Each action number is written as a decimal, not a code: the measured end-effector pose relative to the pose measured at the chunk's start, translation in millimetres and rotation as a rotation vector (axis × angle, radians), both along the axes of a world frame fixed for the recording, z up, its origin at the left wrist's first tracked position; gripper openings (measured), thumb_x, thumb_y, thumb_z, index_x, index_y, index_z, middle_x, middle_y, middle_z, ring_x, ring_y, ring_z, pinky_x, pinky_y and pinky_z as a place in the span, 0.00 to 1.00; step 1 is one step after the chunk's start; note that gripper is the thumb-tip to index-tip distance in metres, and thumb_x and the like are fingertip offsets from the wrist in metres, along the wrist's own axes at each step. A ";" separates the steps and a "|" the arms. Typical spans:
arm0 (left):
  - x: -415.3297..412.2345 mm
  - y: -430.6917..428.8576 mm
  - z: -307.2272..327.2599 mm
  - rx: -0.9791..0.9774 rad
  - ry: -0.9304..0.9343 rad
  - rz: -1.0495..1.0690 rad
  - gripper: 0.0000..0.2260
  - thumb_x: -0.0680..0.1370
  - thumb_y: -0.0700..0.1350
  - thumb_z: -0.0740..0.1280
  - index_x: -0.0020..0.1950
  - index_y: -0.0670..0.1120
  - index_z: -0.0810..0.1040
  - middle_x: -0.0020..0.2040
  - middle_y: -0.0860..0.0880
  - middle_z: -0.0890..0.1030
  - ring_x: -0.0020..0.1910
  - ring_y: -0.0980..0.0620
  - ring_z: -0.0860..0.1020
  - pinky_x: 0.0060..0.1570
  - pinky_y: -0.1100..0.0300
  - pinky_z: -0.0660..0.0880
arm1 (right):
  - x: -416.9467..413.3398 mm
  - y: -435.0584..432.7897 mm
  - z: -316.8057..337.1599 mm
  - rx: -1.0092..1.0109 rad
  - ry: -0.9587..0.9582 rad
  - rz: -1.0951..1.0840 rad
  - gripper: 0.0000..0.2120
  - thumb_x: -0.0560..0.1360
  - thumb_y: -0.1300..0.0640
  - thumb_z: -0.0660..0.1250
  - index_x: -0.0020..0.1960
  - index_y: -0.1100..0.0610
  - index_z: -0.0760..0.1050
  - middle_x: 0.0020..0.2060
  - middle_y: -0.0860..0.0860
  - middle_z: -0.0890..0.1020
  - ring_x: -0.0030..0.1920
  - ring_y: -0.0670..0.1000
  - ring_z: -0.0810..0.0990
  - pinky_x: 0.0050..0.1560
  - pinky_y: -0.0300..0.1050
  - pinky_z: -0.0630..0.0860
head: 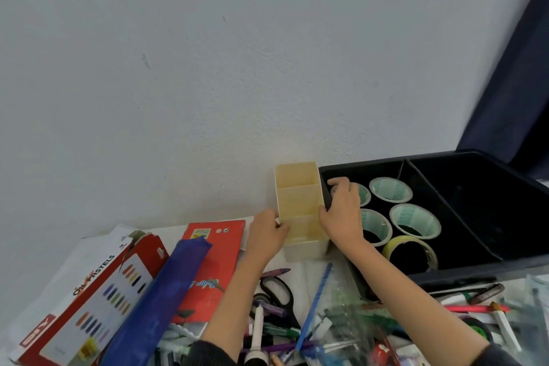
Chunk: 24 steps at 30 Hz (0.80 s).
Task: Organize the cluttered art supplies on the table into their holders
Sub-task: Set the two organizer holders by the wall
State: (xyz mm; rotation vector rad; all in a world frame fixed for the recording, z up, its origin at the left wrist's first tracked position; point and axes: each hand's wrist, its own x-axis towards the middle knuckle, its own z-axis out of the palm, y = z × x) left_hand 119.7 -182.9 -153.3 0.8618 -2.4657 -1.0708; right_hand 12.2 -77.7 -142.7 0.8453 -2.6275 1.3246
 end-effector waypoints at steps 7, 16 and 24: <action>-8.1 -4.2 -9.6 0.148 0.040 0.071 0.09 0.78 0.40 0.63 0.52 0.39 0.81 0.45 0.40 0.83 0.44 0.41 0.80 0.47 0.46 0.78 | -8.8 -2.2 -4.9 0.055 -0.231 -0.002 0.10 0.73 0.62 0.65 0.52 0.65 0.72 0.45 0.59 0.78 0.46 0.58 0.78 0.40 0.45 0.73; -15.6 -5.3 -10.8 0.181 0.112 0.140 0.10 0.80 0.43 0.61 0.52 0.41 0.80 0.45 0.40 0.83 0.45 0.42 0.80 0.46 0.44 0.78 | -18.9 -14.0 15.2 0.342 -0.182 -0.099 0.14 0.73 0.56 0.64 0.34 0.56 0.62 0.37 0.53 0.72 0.39 0.55 0.72 0.35 0.43 0.67; -16.9 0.1 0.1 0.174 0.087 0.139 0.13 0.81 0.43 0.60 0.56 0.36 0.78 0.50 0.38 0.81 0.50 0.39 0.79 0.51 0.45 0.76 | -14.6 -14.2 12.8 0.312 -0.126 -0.117 0.12 0.76 0.51 0.64 0.43 0.59 0.68 0.45 0.57 0.78 0.42 0.56 0.76 0.36 0.45 0.70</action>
